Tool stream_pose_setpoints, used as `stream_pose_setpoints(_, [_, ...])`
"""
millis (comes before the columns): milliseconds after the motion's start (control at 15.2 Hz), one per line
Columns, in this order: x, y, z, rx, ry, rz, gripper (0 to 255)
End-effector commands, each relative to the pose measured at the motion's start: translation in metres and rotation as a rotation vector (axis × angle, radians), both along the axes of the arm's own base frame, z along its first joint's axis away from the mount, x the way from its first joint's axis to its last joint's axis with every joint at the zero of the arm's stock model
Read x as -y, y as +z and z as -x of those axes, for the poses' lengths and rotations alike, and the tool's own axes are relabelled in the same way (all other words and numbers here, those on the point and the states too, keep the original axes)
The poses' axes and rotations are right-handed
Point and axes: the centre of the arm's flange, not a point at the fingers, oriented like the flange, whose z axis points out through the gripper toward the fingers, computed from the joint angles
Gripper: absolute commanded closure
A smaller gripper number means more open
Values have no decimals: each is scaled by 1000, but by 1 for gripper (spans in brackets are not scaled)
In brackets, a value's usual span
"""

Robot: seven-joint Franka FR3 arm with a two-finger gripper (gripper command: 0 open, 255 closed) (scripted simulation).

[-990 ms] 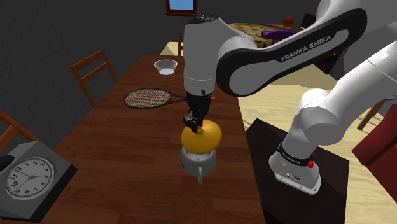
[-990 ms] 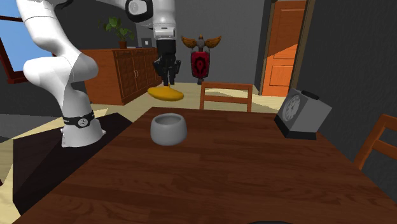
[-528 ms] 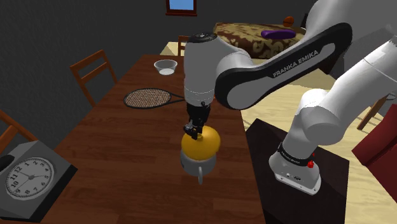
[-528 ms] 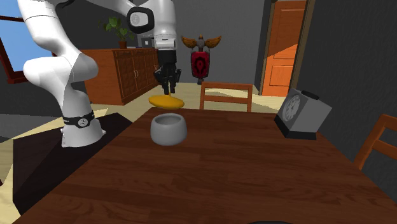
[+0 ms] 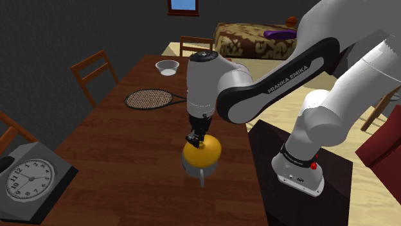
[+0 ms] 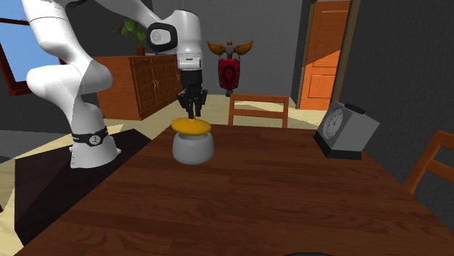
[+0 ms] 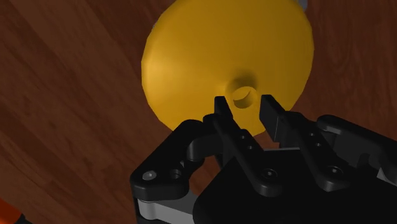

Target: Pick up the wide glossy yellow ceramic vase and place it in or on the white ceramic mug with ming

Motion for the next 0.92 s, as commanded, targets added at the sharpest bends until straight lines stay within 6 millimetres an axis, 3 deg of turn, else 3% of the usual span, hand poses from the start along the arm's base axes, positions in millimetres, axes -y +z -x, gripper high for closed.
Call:
stream_pose_setpoints(0, [0,-5,1,-3,1,2,255])
stream_pose_setpoints(396, [0,-5,0,-3,1,2,255])
stream_pose_setpoints(462, [0,-5,0,-3,1,2,0])
stream_pose_setpoints(792, [0,-5,0,-3,1,2,0])
stream_pose_setpoints(858, [0,9,1,-3,1,2,0])
